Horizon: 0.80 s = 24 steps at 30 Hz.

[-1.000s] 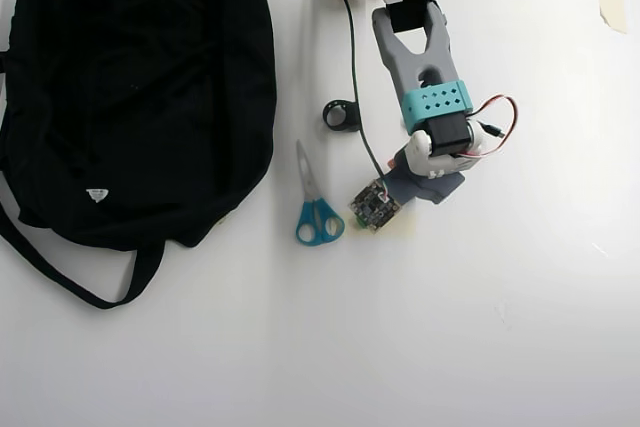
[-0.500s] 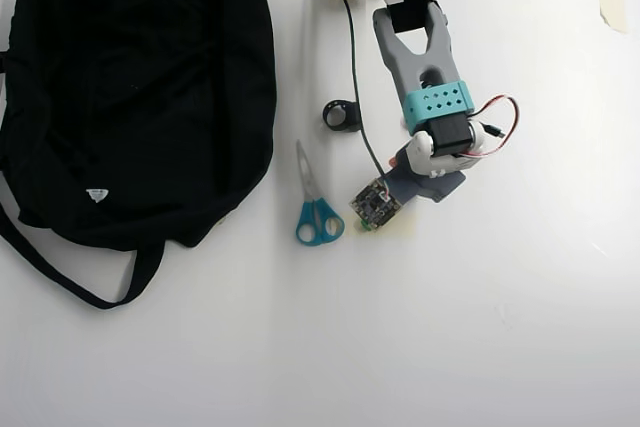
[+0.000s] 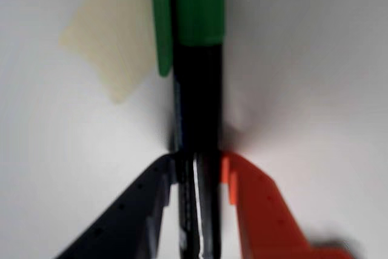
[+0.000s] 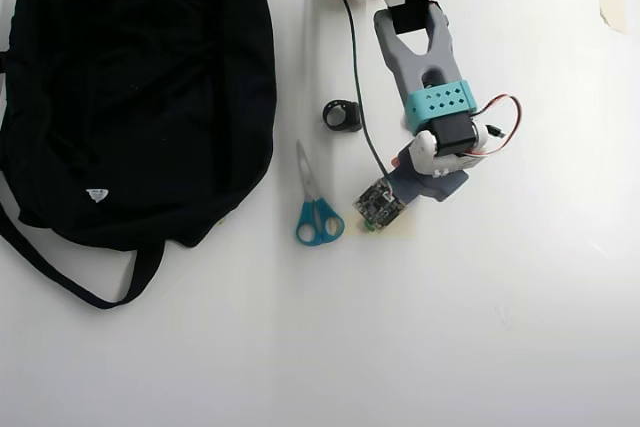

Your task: Put the green marker into the black bag

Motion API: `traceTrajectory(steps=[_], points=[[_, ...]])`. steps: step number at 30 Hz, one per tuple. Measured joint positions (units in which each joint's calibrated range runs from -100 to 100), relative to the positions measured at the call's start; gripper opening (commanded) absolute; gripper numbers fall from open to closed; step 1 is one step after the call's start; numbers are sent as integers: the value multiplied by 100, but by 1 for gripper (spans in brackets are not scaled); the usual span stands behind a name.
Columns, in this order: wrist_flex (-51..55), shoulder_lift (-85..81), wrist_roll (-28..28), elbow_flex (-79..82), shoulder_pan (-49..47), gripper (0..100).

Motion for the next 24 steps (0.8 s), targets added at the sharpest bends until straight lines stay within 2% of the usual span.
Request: traceTrajectory(steps=[5, 10, 18, 24], points=[[481, 58, 20, -668, -162, 2], [524, 58, 317, -1258, -287, 2], [532, 58, 1358, -1792, -367, 2], [550, -291, 1910, -1808, -323, 2]])
